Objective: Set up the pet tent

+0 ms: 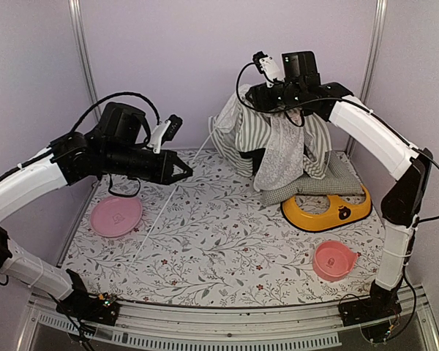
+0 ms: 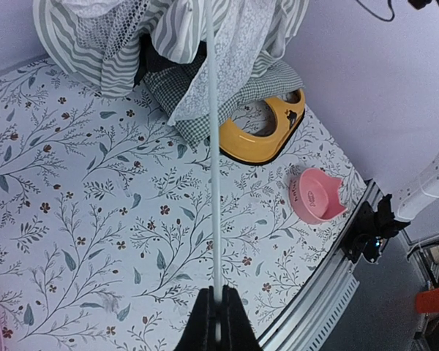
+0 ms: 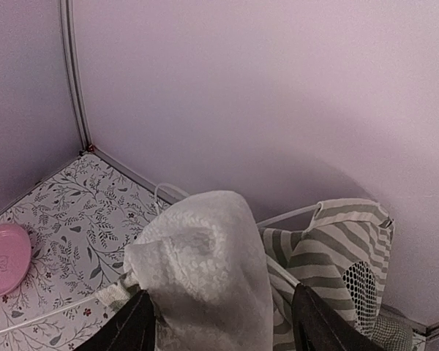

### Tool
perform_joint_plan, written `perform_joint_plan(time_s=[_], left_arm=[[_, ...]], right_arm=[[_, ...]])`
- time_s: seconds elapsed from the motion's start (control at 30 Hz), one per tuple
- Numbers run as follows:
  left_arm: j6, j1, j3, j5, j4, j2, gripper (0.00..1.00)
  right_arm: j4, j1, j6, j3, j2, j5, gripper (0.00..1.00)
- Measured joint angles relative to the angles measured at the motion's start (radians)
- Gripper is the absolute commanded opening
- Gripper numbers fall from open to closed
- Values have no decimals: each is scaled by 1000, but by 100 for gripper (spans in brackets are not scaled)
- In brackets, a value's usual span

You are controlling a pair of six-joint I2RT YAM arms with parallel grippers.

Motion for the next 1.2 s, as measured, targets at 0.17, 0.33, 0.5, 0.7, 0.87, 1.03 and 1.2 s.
perform_joint_plan(time_s=[0.17,0.33,0.5,0.7,0.87,1.03,1.2], left_arm=[[-2,0,-2,0,9,0,0],[-6,0,-14,0,16,-9,0],[-24,0,-18,-13,16,-16,0],[-59,-2,-38,-45,21,-18,0],[-88,-3,-48,-68,23,-18,0],[-103,-3,-48,-76,30,-18,0],[-111,-5,-48,-77,31,-18,0]], right_arm=[[-20,0,37,2,9,-23,39],[-12,0,67,11,9,-49,7],[-13,0,84,11,9,-79,0],[17,0,100,-94,-57,-106,0],[102,0,118,-343,-241,-115,0],[233,0,158,-651,-469,-118,0],[322,-11,189,-858,-565,-124,0]])
